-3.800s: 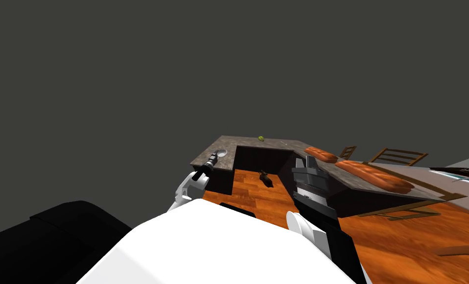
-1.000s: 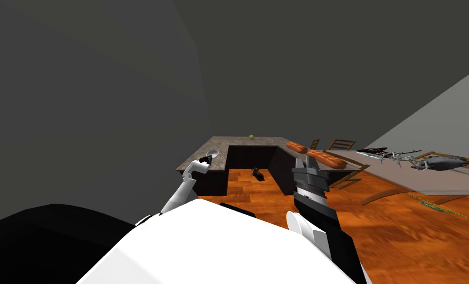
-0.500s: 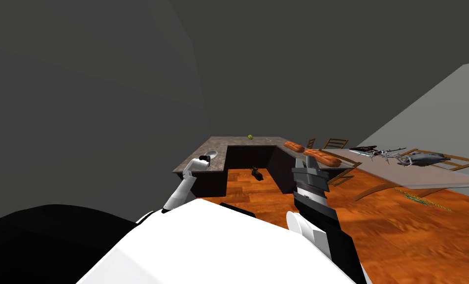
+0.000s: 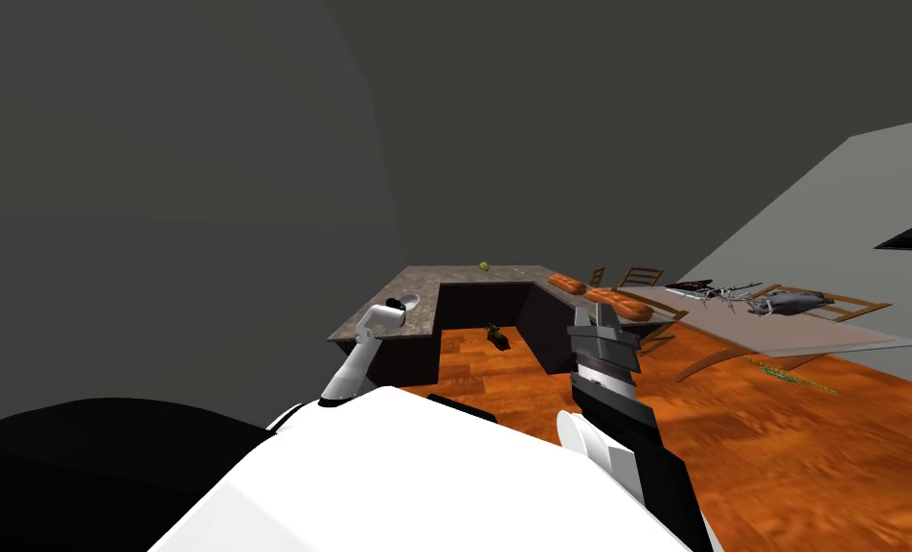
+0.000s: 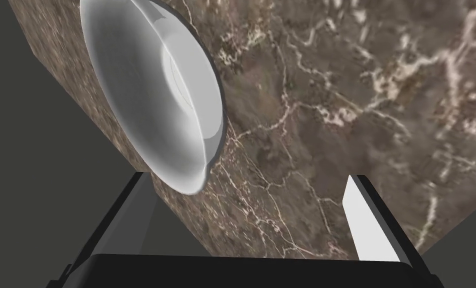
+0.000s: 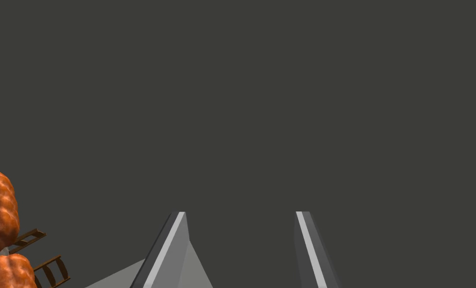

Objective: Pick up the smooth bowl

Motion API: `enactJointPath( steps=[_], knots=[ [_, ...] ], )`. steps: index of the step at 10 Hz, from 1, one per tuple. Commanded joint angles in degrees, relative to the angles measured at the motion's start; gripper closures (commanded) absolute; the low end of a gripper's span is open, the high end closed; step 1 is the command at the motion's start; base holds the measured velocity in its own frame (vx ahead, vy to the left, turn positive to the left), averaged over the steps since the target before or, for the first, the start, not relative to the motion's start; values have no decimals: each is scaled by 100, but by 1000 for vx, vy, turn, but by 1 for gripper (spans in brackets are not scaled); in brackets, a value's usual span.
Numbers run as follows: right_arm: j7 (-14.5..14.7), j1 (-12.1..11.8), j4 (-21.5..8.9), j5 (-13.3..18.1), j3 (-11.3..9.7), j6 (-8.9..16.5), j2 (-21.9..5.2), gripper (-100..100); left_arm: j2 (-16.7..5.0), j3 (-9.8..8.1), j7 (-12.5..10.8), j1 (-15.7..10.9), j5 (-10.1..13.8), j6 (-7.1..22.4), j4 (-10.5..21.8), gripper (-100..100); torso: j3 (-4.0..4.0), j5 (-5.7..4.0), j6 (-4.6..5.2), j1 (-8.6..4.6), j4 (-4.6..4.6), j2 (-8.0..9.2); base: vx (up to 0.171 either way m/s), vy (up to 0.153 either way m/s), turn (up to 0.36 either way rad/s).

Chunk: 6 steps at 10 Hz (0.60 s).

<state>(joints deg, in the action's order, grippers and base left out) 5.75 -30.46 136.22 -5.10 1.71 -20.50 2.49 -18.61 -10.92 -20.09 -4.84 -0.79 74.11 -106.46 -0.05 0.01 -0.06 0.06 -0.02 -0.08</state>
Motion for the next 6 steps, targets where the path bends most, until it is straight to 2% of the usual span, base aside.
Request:
enactJointPath(
  steps=[1,2,4,5,6],
  knots=[
    [0,0,0,0,0,0,0,0,10,-121,-64,-116,21,286,76,-100,0,0,0,0,0,0,29,13,-64],
    [0,0,0,0,0,0,0,0,10,-121,-64,-116,21,335,76,-100,-1,0,1,1,0,-2,22,13,-38],
    [0,0,0,0,0,0,0,0,23,-332,-156,-284,76,706,179,-100,-1,0,1,1,0,-1,33,17,-87],
    [0,0,0,0,0,0,0,0,23,-332,-156,-284,76,771,179,-100,-2,1,1,3,-1,-5,31,17,-32],
    [0,0,0,0,0,0,0,0,31,-429,-196,-356,102,957,223,-100,-2,1,-1,3,-1,-3,33,15,-53]
  ],
)
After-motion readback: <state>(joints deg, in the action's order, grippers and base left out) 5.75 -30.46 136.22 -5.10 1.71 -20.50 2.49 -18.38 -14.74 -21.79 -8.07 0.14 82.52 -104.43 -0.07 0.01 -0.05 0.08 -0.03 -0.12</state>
